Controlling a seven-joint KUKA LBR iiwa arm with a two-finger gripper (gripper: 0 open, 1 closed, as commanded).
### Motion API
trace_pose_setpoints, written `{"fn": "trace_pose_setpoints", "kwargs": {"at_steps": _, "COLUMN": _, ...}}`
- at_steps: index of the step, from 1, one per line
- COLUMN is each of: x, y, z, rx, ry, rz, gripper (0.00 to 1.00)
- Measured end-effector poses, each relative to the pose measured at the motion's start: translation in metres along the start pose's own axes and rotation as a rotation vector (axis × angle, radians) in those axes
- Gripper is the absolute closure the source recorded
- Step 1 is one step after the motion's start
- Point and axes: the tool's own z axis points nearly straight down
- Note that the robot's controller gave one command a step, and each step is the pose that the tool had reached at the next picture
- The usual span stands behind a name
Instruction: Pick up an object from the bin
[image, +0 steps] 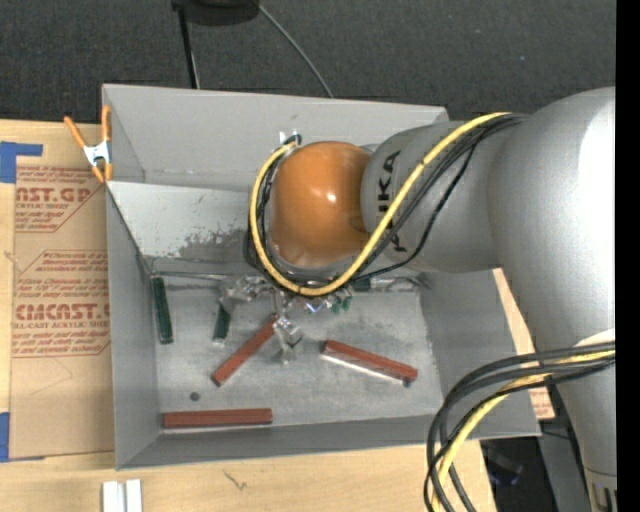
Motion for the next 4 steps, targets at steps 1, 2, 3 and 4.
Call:
{"fn": "trace_pose_setpoints", "kwargs": {"at_steps": 1, "x": 0.01, "y": -0.002, "z": 0.019, "rx": -0.002, "ry": 0.0, "rz": -0.092, "gripper": 1.0}}
{"fn": "trace_pose_setpoints", "kwargs": {"at_steps": 2, "x": 0.01, "y": -0.002, "z": 0.019, "rx": -0.002, "ry": -0.001, "rz": -0.092, "gripper": 1.0}}
{"fn": "trace_pose_setpoints", "kwargs": {"at_steps": 3, "x": 0.011, "y": -0.002, "z": 0.016, "rx": -0.002, "ry": 0.0, "rz": -0.092, "gripper": 1.0}}
{"fn": "trace_pose_setpoints", "kwargs": {"at_steps": 4, "x": 0.011, "y": -0.001, "z": 0.007, "rx": -0.003, "ry": 0.002, "rz": -0.092, "gripper": 1.0}}
